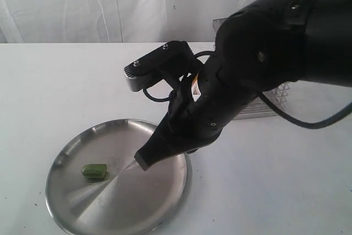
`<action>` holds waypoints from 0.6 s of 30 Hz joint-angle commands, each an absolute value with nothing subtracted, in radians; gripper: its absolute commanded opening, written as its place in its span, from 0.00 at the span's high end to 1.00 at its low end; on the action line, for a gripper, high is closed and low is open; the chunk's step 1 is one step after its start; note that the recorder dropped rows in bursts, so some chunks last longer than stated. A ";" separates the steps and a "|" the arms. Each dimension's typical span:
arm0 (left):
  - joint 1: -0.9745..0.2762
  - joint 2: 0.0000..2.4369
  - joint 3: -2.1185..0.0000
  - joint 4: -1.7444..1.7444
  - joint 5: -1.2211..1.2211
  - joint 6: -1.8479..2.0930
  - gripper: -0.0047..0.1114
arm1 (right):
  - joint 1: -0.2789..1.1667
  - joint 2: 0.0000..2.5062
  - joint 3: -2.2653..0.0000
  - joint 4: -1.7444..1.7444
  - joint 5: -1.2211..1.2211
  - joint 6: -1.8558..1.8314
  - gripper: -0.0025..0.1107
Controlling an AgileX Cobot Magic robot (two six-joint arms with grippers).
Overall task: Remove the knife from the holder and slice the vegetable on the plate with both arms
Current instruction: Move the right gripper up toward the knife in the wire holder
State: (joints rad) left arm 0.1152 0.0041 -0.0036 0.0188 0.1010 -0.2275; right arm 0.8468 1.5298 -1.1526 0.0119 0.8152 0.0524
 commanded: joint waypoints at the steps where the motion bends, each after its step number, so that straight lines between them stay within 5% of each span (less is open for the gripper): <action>1: 0.117 0.000 0.000 0.011 0.099 -0.228 0.96 | 0.847 1.592 -1.221 0.000 0.927 0.057 0.98; 18: 0.117 0.000 0.000 0.011 0.099 -0.228 0.96 | 0.847 1.696 -1.407 -0.399 0.823 0.300 0.98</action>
State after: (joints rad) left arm 0.1152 0.0041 -0.0036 0.0188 0.1010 -0.2275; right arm 0.8468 1.6940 -1.4017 -0.3326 0.8752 0.2377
